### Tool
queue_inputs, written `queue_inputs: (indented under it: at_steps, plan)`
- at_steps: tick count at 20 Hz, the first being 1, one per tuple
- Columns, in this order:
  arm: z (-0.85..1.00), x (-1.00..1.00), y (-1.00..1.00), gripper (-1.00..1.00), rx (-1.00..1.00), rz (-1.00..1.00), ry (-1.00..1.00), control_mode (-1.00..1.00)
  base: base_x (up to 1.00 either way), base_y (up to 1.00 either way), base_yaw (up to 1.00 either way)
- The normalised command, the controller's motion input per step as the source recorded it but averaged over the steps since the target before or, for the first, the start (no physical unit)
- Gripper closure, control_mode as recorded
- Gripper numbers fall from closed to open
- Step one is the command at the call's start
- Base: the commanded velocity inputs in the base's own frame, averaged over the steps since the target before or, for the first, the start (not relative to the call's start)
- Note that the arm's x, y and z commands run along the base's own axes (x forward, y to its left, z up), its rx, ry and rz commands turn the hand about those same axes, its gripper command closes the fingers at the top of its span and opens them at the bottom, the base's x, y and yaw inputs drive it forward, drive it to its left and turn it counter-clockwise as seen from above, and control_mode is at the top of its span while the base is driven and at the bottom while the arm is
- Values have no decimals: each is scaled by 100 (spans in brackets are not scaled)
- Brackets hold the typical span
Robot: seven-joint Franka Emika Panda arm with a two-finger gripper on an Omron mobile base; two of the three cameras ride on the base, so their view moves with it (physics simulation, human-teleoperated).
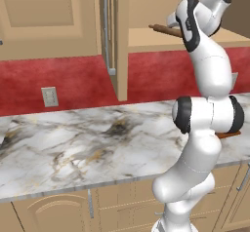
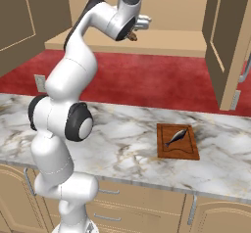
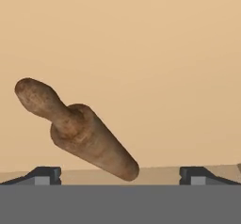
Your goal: Open the cabinet, retrieve the rolling pin, and place it next to the meat on the cutting board to prepare for tenderizing.
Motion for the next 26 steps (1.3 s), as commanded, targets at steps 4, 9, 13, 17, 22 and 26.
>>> queue_inputs:
  at_steps: [4, 9, 13, 17, 22, 26]
  plan:
    - [-20, 12, -40, -100, -13, 9, -7, -100, 0, 0, 0]
    - [-28, 19, -40, -100, -10, 9, -1, -100, 0, 0, 0]
    - [-27, 21, -42, -100, -6, 10, 0, -100, 0, 0, 0]
    - [-16, 19, -25, -100, 0, 13, -1, -100, 0, 0, 0]
    - [-24, 15, -16, 100, 0, 15, -1, -100, 0, 0, 0]
    - [-27, 22, -6, 100, 0, 14, 0, -100, 0, 0, 0]
